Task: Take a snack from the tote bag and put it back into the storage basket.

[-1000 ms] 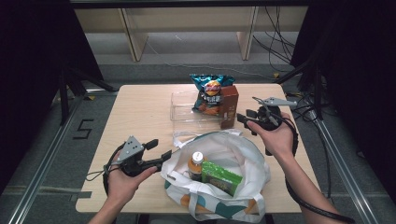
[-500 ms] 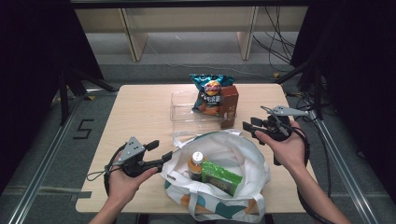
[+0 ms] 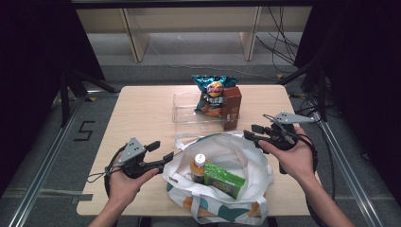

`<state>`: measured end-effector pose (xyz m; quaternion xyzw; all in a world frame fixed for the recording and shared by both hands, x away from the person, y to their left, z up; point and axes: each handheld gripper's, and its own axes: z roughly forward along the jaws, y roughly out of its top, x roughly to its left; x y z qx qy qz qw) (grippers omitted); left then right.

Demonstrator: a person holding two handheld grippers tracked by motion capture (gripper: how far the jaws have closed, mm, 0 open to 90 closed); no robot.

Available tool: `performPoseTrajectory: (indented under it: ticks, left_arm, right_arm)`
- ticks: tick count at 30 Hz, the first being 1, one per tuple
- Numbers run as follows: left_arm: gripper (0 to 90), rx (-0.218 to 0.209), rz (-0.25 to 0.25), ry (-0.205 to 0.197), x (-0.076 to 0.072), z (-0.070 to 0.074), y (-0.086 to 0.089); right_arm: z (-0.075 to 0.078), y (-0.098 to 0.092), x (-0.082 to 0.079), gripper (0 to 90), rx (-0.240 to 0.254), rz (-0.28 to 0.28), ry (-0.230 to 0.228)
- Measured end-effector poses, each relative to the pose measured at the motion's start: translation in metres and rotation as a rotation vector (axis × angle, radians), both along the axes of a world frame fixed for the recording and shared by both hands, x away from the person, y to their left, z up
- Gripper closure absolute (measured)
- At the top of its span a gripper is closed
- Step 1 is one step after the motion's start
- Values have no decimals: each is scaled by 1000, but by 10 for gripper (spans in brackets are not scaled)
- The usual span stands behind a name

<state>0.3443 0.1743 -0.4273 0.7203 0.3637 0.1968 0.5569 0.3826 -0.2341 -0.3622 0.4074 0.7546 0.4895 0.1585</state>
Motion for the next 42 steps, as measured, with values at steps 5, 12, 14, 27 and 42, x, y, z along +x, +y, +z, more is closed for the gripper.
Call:
performPoseTrajectory:
  ticks: [5,12,14,27,42]
  left_arm:
    - [322,17,3,6,-1,0,-1]
    - [322,20,2,2,-3,1,-3]
    - [322,13,-4,-1,-3,1,-3]
    - [322,21,-3,-8,-6,5,-5]
    - [322,11,-10,-7,-5,4,-7]
  right_arm:
    - [-3,-1,-10,584,-4,26,29]
    - [-7,-5,-21,582,1,71,41]
    - [-8,-7,-23,582,-5,88,25]
    - [-16,-2,-49,573,-16,179,52]
    - [-24,8,-60,561,-3,248,91]
